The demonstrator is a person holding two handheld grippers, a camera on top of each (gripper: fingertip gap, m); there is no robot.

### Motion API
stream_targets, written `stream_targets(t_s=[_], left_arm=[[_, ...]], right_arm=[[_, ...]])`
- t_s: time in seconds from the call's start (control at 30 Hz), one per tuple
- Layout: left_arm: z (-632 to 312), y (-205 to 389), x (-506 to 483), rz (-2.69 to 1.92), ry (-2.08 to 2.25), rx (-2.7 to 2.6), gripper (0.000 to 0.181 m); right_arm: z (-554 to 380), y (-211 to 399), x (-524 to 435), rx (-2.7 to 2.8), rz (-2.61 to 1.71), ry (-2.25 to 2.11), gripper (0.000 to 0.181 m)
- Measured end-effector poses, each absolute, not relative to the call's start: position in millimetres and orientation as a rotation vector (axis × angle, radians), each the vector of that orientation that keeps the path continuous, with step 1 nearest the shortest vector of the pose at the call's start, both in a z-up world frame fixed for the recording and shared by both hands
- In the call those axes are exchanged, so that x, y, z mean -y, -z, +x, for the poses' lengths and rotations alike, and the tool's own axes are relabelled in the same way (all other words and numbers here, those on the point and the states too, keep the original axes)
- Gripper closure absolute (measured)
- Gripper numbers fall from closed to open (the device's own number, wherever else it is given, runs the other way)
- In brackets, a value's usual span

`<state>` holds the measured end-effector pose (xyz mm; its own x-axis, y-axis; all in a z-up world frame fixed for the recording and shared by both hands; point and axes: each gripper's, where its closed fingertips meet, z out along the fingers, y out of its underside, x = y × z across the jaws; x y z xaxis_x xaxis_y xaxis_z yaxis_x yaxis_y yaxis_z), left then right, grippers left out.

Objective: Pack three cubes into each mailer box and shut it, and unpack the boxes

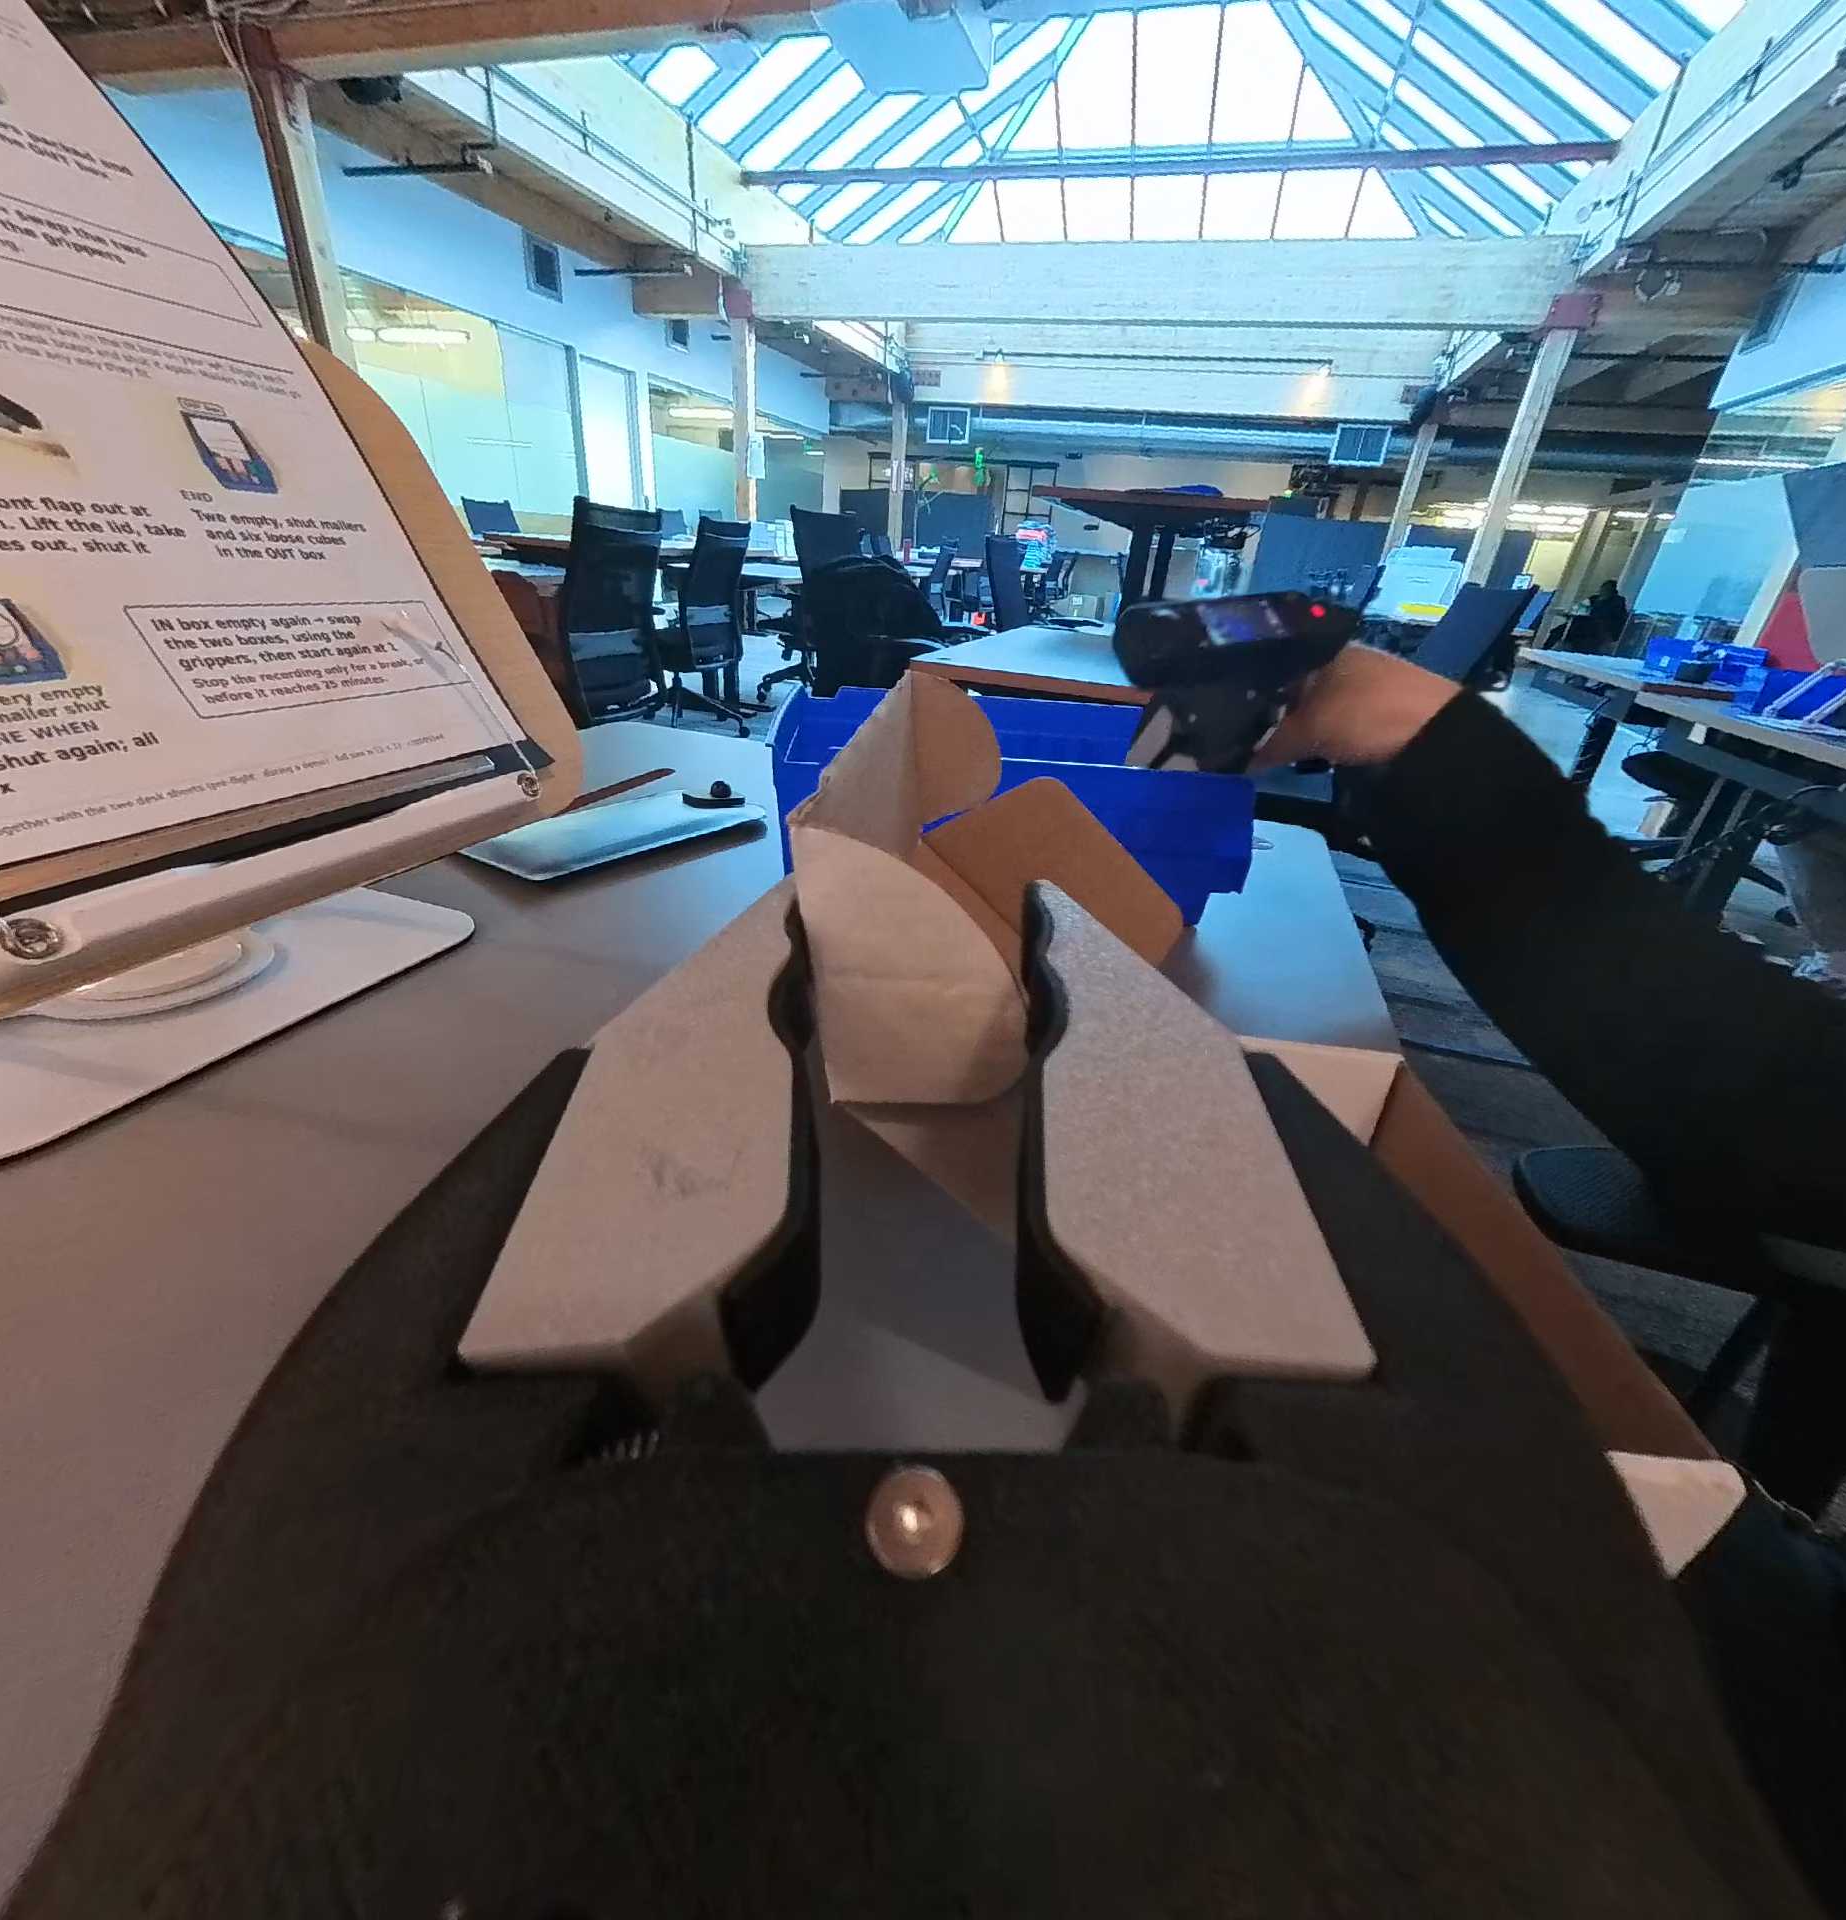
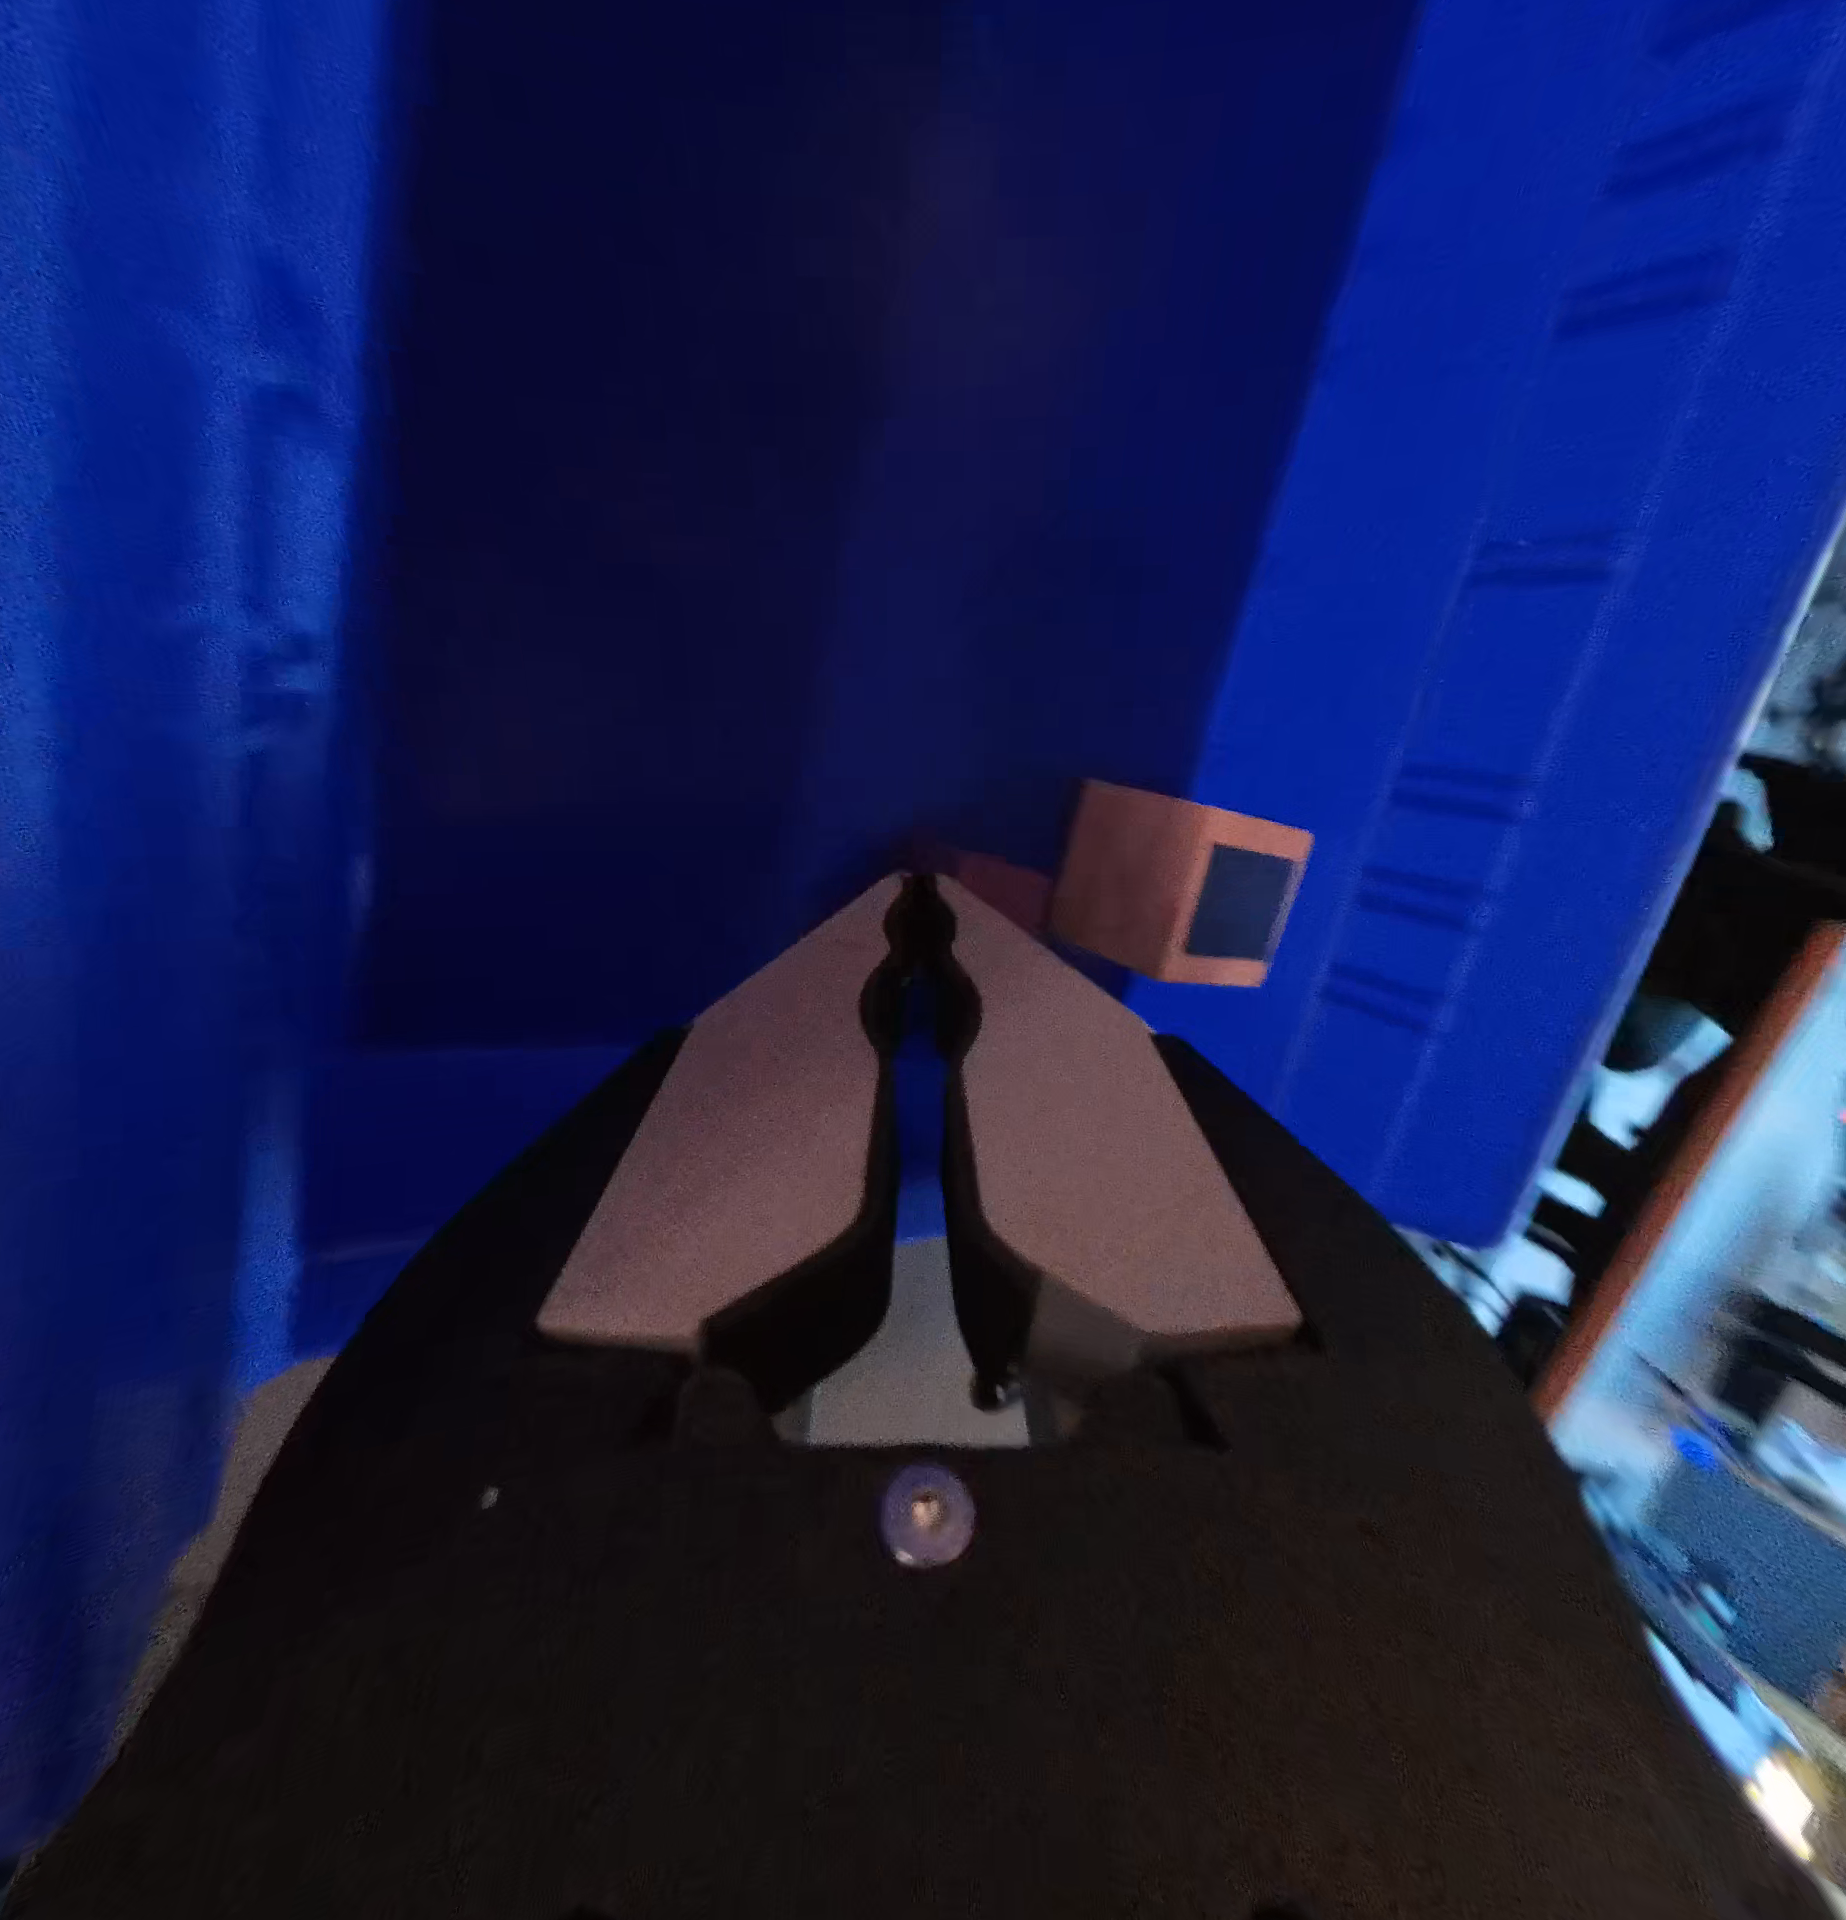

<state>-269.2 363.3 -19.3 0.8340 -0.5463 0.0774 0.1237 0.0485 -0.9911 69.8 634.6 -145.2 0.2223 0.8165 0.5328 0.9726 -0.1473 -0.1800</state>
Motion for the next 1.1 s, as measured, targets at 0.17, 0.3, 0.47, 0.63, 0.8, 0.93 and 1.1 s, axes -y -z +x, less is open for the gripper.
stream_targets(t_s=[0.17,0.3,0.47,0.63,0.8,0.93,1.1], left_arm=[[-271,18,-362,-1.432,0.527,-0.355,0.144],[-271,17,-362,-1.430,0.531,-0.354,0.144],[-270,17,-362,-1.429,0.526,-0.360,0.143],[-271,18,-363,-1.432,0.536,-0.351,0.144],[-271,16,-360,-1.411,0.595,-0.344,0.143],[-269,12,-356,-1.381,0.676,-0.343,0.143],[-268,5,-349,-1.342,0.832,-0.334,0.143]], right_arm=[[77,145,-653,1.577,-2.041,0.509,0.181],[104,123,-687,1.328,-1.999,0.649,0.181],[98,45,-691,0.953,-1.816,0.358,0.181],[61,-49,-643,0.725,-1.530,-0.245,0.181],[5,-108,-551,0.851,-1.163,-0.894,0.133],[-30,-122,-508,0.871,-1.017,-1.319,0.122],[-85,-89,-475,1.105,-1.131,-1.590,0.113]])
